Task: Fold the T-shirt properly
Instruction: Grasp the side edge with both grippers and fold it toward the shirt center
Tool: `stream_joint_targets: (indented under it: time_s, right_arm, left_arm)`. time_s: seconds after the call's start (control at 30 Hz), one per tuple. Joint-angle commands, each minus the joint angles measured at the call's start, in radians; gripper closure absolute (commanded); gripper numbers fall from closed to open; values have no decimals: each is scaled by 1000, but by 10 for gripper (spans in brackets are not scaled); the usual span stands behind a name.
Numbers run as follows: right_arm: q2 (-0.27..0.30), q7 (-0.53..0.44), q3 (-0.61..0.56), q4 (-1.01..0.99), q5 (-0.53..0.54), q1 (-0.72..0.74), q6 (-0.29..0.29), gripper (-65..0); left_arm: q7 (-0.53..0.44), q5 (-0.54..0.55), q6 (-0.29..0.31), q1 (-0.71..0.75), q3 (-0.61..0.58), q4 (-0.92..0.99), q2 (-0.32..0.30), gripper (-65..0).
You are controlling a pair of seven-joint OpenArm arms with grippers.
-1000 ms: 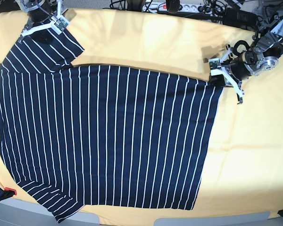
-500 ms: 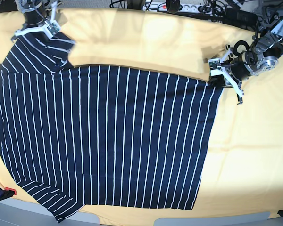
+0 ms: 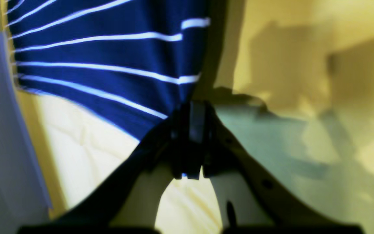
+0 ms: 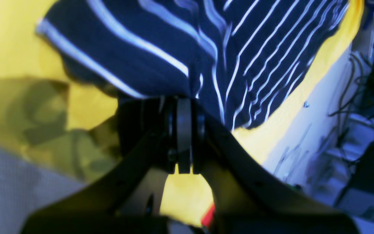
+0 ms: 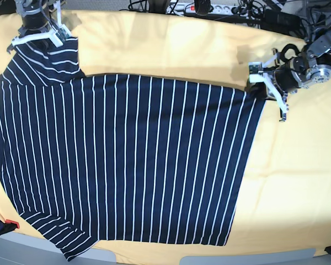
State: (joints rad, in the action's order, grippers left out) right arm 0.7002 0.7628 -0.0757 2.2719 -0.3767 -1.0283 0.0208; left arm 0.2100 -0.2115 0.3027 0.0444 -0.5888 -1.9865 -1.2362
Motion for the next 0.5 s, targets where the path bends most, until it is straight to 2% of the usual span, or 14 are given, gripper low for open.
stream_joint_targets:
  time_s: [0.0,0.17,0.37,0.47]
  right_arm:
    - [20,18,5,18,-24,-39,8,0]
    - [60,72,5,26,-32,-183,14,0]
    - [68,113,5,26,-51,-281,13,0]
    - [68,120,5,26,-48,-281,14,0]
  left_arm:
    - [1,14,15,-8,9,-24,-48,0]
    - [-2,96,142,-8,9,-85,-132,0]
    - [-3,264,395,-6,9,-160,-183,0]
    - [-2,304,395,-6,9,-185,-204,0]
